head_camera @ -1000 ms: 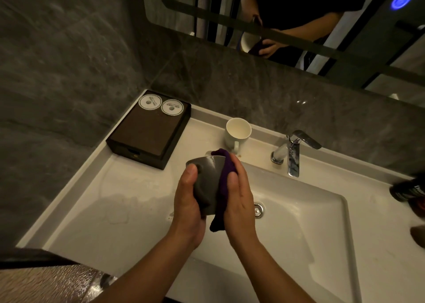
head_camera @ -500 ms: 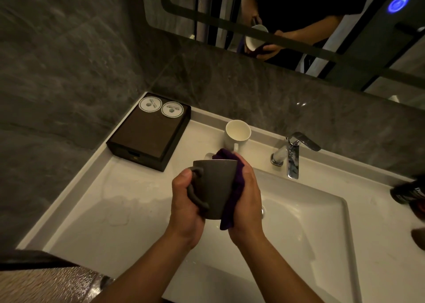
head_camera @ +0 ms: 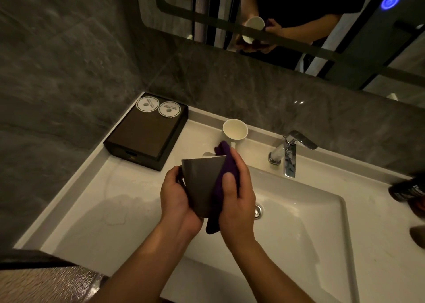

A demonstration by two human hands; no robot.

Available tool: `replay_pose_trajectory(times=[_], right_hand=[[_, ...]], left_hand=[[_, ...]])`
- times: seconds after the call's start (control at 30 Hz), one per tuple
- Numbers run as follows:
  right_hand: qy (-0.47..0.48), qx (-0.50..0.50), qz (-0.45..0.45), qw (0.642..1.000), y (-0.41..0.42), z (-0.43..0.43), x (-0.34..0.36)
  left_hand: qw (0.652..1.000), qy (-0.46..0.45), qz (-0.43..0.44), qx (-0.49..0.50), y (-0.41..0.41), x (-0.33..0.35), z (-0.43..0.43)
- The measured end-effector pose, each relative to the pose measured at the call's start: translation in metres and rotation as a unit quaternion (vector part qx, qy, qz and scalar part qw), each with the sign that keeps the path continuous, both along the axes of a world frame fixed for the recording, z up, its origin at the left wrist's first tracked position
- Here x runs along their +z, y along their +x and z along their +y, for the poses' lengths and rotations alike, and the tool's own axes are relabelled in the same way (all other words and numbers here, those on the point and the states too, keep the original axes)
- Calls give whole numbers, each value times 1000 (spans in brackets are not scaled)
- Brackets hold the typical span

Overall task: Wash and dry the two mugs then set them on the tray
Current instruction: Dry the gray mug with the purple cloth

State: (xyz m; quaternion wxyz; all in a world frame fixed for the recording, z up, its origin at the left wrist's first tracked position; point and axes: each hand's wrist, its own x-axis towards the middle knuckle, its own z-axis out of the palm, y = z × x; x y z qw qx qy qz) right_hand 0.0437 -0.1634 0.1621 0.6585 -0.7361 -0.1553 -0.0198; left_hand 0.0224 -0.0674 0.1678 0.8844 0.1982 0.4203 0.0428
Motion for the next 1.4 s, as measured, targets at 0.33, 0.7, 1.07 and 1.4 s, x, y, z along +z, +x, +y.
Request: replay_pose_trajectory(times=[0.33,0.7,1.07,1.4], right_hand=[[25,-43,-63,997,1,-8,5],[-31,49,38,998,21,-8,6],[-110,-8,-54,992,0,-4,-14],[-97,54,-45,993,53,-12,10]], left_hand=[[969,248,9,-3,12,12,5],[969,215,-114,-51,-9,11,-11],[960,255,-114,-20,1,0,-7],[946,289,-120,-81,3,9,0]])
